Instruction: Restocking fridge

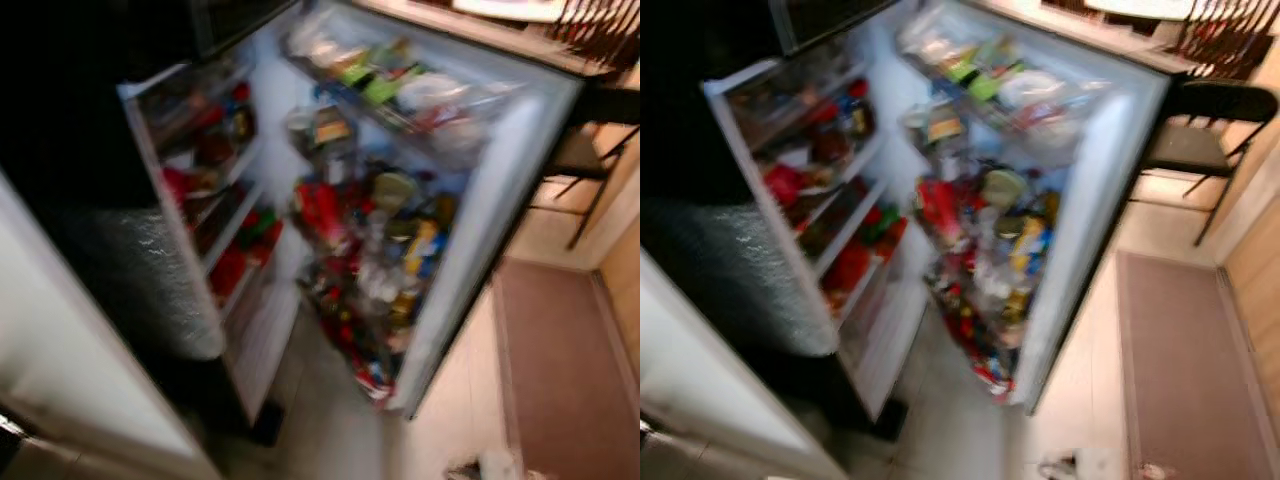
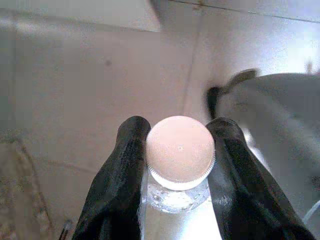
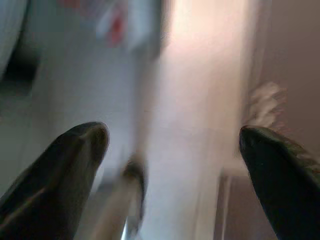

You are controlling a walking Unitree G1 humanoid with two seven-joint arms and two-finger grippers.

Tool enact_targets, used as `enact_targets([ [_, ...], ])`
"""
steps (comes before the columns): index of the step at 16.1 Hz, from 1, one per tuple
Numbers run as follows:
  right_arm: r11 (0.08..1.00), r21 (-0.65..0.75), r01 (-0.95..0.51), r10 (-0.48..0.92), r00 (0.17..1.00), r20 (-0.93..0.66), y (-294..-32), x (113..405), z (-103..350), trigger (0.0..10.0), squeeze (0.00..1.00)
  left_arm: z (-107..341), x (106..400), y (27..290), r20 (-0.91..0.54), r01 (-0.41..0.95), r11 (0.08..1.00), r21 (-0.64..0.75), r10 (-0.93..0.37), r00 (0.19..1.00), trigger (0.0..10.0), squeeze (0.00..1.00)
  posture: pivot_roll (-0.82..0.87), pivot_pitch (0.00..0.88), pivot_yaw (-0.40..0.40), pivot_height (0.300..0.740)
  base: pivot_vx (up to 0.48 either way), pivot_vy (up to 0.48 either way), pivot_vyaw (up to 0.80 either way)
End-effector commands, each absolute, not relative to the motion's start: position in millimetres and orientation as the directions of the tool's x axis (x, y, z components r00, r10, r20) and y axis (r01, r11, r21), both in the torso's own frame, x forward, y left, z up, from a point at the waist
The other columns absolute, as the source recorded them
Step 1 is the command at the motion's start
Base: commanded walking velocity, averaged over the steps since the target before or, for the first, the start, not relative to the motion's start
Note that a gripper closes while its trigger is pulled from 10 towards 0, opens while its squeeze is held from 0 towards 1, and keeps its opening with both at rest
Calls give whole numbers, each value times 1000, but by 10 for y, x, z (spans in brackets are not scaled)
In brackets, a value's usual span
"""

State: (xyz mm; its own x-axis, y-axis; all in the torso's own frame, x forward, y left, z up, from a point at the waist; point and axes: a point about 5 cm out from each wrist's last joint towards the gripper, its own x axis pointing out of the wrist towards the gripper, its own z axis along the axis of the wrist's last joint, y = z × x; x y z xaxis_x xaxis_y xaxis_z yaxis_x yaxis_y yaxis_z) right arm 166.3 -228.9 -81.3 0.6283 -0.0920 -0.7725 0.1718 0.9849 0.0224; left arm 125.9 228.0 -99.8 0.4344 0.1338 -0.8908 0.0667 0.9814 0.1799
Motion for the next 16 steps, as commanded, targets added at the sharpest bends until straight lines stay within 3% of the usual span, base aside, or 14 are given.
enact_targets([
  [1, 973, 49, 225, -137, 734, -665, -2383, 1927, -634, 10000, 0, -999, 1164, 2401, -900, 83, 974, 211, 160, 406, 10000, 0, -25, 0, 5, 740, 0, 0, 0],
  [3, 972, 53, 229, -171, 844, -508, -2532, 2281, -328, 10000, 0, -998, 1163, 2407, -901, 80, 974, 212, 163, 403, 10000, 0, -31, 0, 7, 740, 0, 0, 0],
  [5, 977, 58, 207, -165, 896, -412, -2566, 2486, -132, 10000, 0, -997, 1165, 2408, -901, 80, 974, 212, 163, 402, 10000, 0, -37, 0, 9, 740, 0, 0, 0],
  [7, 986, 64, 154, -116, 908, -402, -2489, 2535, -114, 10000, 0, -997, 1170, 2407, -902, 82, 974, 211, 161, 401, 10000, 0, -38, 0, 8, 740, 0, 0, 0],
  [10, 988, 57, 142, -93, 852, -515, -2400, 2372, -312, 10000, 0, -998, 1172, 2398, -902, 80, 976, 201, 153, 403, 10000, 0, -41, 0, 8, 740, 0, 0, 0],
  [13, 933, 126, 338, -204, 782, -589, -2529, 2171, -446, 10000, 0, -998, 1171, 2399, -903, 68, 978, 199, 156, 401, 10000, 0, -50, 0, 15, 740, 0, 0, 0],
  [14, 959, 72, 273, -191, 815, -547, -2534, 2249, -371, 10000, 0, -997, 1173, 2403, -905, 84, 975, 204, 155, 397, 10000, 0, -56, 0, 21, 740, 0, 0, 0],
  [16, 971, 152, 183, -104, 901, -421, -2410, 2499, -166, 10000, 0, -993, 1180, 2412, -903, 88, 974, 208, 157, 399, 10000, 0, -65, 0, 23, 740, 0, 0, 0],
])
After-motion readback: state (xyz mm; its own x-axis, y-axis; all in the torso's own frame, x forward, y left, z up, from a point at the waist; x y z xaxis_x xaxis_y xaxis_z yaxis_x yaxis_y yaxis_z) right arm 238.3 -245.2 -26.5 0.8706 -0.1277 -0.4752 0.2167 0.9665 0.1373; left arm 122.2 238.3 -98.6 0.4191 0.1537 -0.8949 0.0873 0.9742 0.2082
